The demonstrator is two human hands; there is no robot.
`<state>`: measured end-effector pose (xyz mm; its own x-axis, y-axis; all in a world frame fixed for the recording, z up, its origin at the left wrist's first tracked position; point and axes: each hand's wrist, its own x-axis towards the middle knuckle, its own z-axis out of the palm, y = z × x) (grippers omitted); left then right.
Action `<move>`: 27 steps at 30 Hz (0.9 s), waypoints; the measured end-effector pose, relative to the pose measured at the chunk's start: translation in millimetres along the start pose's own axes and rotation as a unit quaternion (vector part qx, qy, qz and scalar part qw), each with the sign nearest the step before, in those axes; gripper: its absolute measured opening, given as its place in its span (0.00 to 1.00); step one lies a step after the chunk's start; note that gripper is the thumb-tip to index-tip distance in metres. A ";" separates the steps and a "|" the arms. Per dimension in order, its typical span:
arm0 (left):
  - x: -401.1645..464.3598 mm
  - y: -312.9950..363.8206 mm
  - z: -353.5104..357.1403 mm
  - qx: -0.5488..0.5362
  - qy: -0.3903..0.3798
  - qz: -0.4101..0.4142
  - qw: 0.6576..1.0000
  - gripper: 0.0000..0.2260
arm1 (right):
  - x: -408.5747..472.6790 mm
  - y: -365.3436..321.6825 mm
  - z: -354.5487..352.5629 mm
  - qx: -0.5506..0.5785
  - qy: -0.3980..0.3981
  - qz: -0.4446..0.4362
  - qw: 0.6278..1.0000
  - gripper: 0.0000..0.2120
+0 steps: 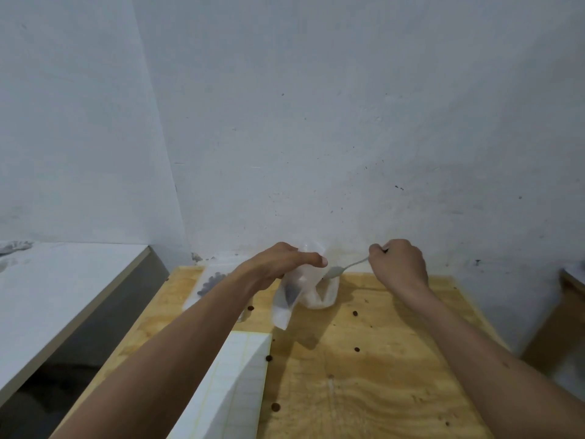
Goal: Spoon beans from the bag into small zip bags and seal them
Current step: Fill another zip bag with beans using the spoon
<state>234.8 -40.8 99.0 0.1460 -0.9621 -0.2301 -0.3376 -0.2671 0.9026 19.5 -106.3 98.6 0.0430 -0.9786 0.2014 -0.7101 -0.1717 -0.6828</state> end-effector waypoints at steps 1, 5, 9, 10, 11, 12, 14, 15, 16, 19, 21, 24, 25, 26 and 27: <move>3.8 -1.5 1.7 -0.002 0.010 -0.014 1.000 0.35 | -0.1 0.4 4.9 0.000 -0.005 0.012 1.000 0.18; 9.7 -15.0 4.9 -0.060 0.044 -0.033 0.997 0.29 | -2.2 2.1 18.3 -0.024 -0.033 0.057 0.998 0.19; 5.2 -28.6 1.6 -0.120 0.071 -0.029 0.990 0.35 | -4.3 6.6 23.2 -0.029 -0.059 0.081 0.995 0.19; 4.0 -29.9 1.3 -0.132 0.079 -0.023 0.988 0.39 | -3.8 7.5 23.7 -0.021 -0.069 0.087 0.994 0.18; 3.0 -30.6 0.9 -0.144 0.082 -0.018 0.986 0.42 | -3.3 7.9 23.6 -0.010 -0.079 0.094 0.992 0.17; 3.8 -31.9 0.4 -0.158 0.083 -0.012 0.984 0.42 | -2.7 7.8 23.0 -0.001 -0.085 0.100 0.991 0.16; 2.9 -32.0 -1.4 -0.184 0.077 -0.010 0.980 0.33 | -2.1 7.4 21.4 0.005 -0.087 0.107 0.990 0.14; 1.3 -31.9 -1.8 -0.197 0.073 -0.013 0.978 0.26 | -2.1 8.4 21.2 0.006 -0.088 0.113 0.990 0.13; 0.7 -33.5 -2.1 -0.205 0.069 -0.014 0.976 0.22 | -2.0 10.0 22.0 0.007 -0.090 0.122 0.988 0.13; -4.2 -36.3 2.1 -0.208 0.066 -0.015 0.976 0.23 | -4.5 16.1 26.9 0.026 -0.090 0.154 0.984 0.11; -7.6 -36.9 5.4 -0.199 0.064 -0.018 0.978 0.23 | -6.3 19.0 31.2 0.049 -0.079 0.167 0.982 0.12; -9.1 -37.9 6.2 -0.199 0.053 -0.013 0.979 0.22 | -9.0 23.1 37.8 0.067 -0.057 0.168 0.982 0.15; -11.5 -36.5 6.0 -0.202 0.055 -0.013 0.978 0.19 | -9.5 25.0 40.0 0.072 -0.052 0.163 0.983 0.15; -10.0 -37.9 4.4 -0.203 0.052 -0.010 0.978 0.19 | -10.0 26.6 41.9 0.080 -0.051 0.157 0.983 0.15; -11.6 -36.7 3.2 -0.204 0.056 -0.012 0.977 0.18 | -10.7 28.0 43.2 0.094 -0.053 0.154 0.982 0.15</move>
<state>242.5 -20.0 67.4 0.2576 -0.9381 -0.2317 0.0623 -0.2232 0.9728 29.5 -105.5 47.0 -0.0736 -0.9921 -0.1014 -0.5589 0.1252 -0.8197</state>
